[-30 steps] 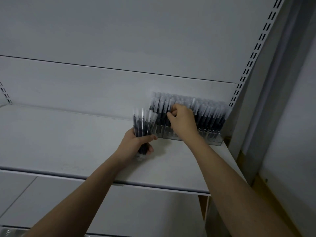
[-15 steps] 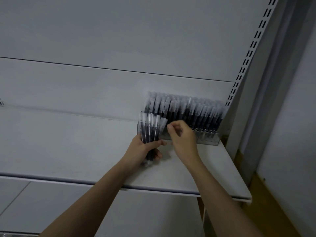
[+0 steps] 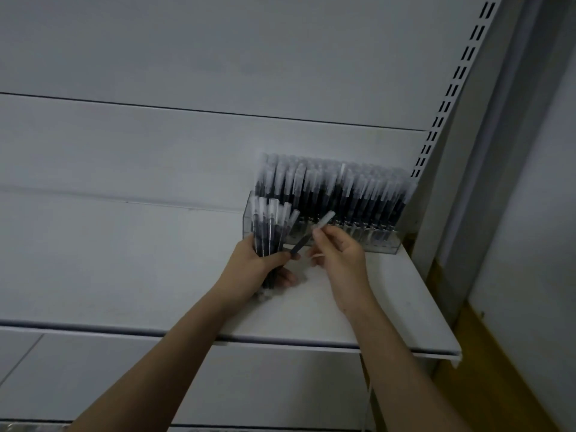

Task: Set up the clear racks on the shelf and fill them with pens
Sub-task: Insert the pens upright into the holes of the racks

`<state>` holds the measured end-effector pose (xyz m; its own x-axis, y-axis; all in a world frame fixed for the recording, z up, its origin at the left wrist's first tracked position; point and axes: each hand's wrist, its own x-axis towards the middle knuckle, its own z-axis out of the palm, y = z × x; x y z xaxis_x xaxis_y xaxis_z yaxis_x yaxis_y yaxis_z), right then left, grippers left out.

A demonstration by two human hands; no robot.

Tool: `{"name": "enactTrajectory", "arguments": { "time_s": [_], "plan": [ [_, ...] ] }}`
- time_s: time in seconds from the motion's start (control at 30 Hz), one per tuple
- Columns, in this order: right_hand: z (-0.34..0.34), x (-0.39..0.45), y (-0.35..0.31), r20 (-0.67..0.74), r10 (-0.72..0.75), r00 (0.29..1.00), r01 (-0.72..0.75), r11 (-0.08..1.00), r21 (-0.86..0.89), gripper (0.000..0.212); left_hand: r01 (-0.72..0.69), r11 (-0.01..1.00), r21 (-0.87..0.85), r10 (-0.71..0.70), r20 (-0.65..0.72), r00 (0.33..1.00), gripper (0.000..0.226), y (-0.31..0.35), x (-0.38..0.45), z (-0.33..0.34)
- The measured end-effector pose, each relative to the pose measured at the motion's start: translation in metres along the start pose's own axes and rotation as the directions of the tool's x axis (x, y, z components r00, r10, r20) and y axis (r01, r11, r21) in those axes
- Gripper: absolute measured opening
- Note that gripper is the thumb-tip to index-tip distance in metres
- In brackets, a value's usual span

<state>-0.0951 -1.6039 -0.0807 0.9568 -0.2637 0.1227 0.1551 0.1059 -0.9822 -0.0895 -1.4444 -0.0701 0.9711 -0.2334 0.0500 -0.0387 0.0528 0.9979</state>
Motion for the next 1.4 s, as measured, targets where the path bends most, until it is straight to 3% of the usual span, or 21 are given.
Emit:
{"name": "enactTrajectory", "arguments": {
  "time_s": [0.17, 0.27, 0.4, 0.53, 0.8, 1.0, 1.17, 1.3, 1.4],
  "plan": [
    [-0.004, 0.011, -0.011, -0.133, -0.099, 0.986, 0.103, 0.994, 0.026, 0.010, 0.013, 0.999, -0.041, -0.017, -0.077, 0.997, 0.011, 0.001, 0.001, 0.000],
    [-0.006, 0.026, -0.032, -0.179, -0.232, 0.956, 0.223, 0.972, -0.073, 0.009, 0.007, 0.998, -0.056, -0.013, -0.109, 0.994, 0.016, 0.001, 0.001, -0.002],
    [0.000, 0.041, -0.057, -0.127, -0.419, 0.899, 0.374, 0.886, -0.274, 0.013, 0.011, 0.999, -0.049, -0.016, -0.122, 0.992, 0.016, 0.002, 0.000, -0.003],
    [0.008, 0.050, -0.068, -0.046, -0.503, 0.863, 0.441, 0.794, -0.418, 0.014, 0.019, 0.998, -0.052, -0.025, -0.117, 0.993, 0.015, 0.004, -0.001, -0.001],
    [0.017, 0.057, -0.056, 0.066, -0.493, 0.868, 0.432, 0.682, -0.590, 0.010, 0.026, 0.998, -0.050, -0.031, -0.116, 0.993, 0.027, 0.004, -0.001, -0.002],
    [0.019, 0.054, -0.029, 0.156, -0.346, 0.925, 0.350, 0.618, -0.704, 0.012, 0.014, 0.998, -0.064, -0.019, -0.085, 0.996, 0.025, 0.006, -0.002, -0.002],
    [0.013, 0.031, -0.016, 0.006, -0.399, 0.917, 0.334, 0.759, -0.559, 0.014, 0.013, 1.000, -0.007, -0.013, 0.007, 1.000, 0.014, 0.008, -0.004, -0.003],
    [0.010, 0.003, 0.001, 0.020, -0.105, 0.994, 0.107, 0.965, -0.240, 0.010, 0.024, 0.998, 0.054, -0.028, 0.064, 0.998, 0.013, 0.005, -0.003, -0.004],
    [0.009, -0.001, 0.000, 0.092, 0.001, 0.996, 0.008, 0.994, -0.105, 0.016, 0.026, 0.995, 0.095, -0.034, 0.083, 0.996, 0.015, 0.002, -0.002, -0.004]
  ]
}}
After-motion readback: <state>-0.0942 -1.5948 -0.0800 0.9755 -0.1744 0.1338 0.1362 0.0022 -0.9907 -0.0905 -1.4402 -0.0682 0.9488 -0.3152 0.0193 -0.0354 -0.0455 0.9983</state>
